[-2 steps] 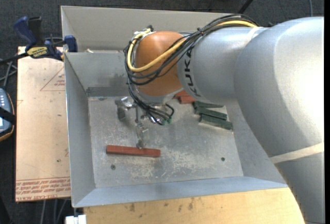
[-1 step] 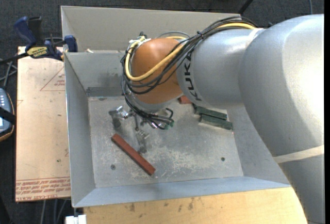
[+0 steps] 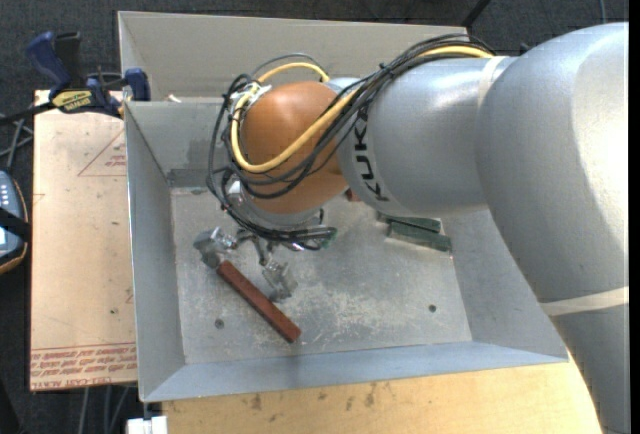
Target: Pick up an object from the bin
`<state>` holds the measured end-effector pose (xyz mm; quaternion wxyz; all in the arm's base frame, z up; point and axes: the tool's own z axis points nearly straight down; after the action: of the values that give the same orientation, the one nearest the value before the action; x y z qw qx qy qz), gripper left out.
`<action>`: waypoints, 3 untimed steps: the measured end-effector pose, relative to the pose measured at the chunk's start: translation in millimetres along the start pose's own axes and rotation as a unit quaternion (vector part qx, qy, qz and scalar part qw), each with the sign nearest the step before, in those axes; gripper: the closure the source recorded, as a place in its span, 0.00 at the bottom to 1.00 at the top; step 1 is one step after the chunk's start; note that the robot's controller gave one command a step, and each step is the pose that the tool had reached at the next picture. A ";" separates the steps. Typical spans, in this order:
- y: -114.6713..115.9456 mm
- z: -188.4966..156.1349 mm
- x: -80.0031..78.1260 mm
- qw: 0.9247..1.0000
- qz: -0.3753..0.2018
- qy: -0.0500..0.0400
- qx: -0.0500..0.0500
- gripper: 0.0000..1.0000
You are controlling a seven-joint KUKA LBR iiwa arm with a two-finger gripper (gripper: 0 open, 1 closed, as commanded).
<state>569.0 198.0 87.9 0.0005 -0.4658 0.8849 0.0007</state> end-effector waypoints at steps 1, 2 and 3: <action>49.6 7.7 40.8 0.973 0.232 0.001 0.000 1.00; 49.5 7.6 40.8 0.973 0.232 0.001 0.000 1.00; 45.9 -44.4 41.5 0.975 0.222 0.003 -0.001 1.00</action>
Offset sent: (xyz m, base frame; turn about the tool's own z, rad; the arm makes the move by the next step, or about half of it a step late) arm 0.0000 0.0000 0.0000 0.0000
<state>507.6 189.7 132.3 -0.0028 -0.2574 0.9663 0.0005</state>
